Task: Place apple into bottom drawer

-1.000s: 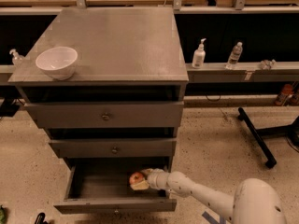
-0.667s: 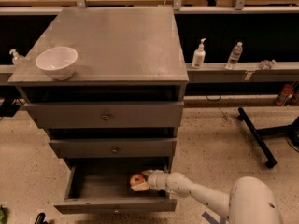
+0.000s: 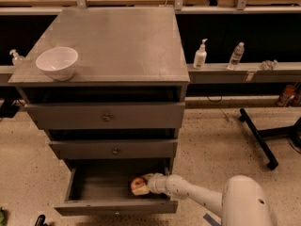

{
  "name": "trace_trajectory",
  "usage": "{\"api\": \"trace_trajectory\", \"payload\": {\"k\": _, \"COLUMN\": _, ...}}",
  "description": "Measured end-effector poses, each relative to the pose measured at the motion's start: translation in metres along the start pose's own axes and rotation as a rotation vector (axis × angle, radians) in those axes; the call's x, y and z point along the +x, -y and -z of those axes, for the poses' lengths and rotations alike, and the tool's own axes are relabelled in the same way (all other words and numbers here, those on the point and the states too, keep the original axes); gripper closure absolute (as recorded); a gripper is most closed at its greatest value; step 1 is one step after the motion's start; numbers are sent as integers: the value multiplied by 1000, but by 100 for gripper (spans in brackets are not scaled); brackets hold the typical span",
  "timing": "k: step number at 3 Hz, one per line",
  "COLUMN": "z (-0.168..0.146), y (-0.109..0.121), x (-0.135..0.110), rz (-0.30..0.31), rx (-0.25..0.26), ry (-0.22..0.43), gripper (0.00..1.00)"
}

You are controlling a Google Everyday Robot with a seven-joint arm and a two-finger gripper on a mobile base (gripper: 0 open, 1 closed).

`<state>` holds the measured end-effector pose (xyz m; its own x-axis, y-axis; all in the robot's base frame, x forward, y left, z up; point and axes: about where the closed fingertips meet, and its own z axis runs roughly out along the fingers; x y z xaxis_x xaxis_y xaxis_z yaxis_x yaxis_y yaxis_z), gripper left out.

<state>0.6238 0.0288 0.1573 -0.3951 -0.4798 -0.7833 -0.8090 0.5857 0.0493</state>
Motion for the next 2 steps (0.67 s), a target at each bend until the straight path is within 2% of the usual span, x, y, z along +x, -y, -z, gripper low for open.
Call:
{"api": "trace_trajectory", "payload": {"k": 1, "z": -1, "y": -2, "x": 0, "rz": 0, "rx": -3, "ry": 0, "gripper": 82}}
{"api": "trace_trajectory", "payload": {"k": 2, "z": -3, "y": -4, "x": 0, "rz": 0, "rx": -7, "ry": 0, "gripper": 52}}
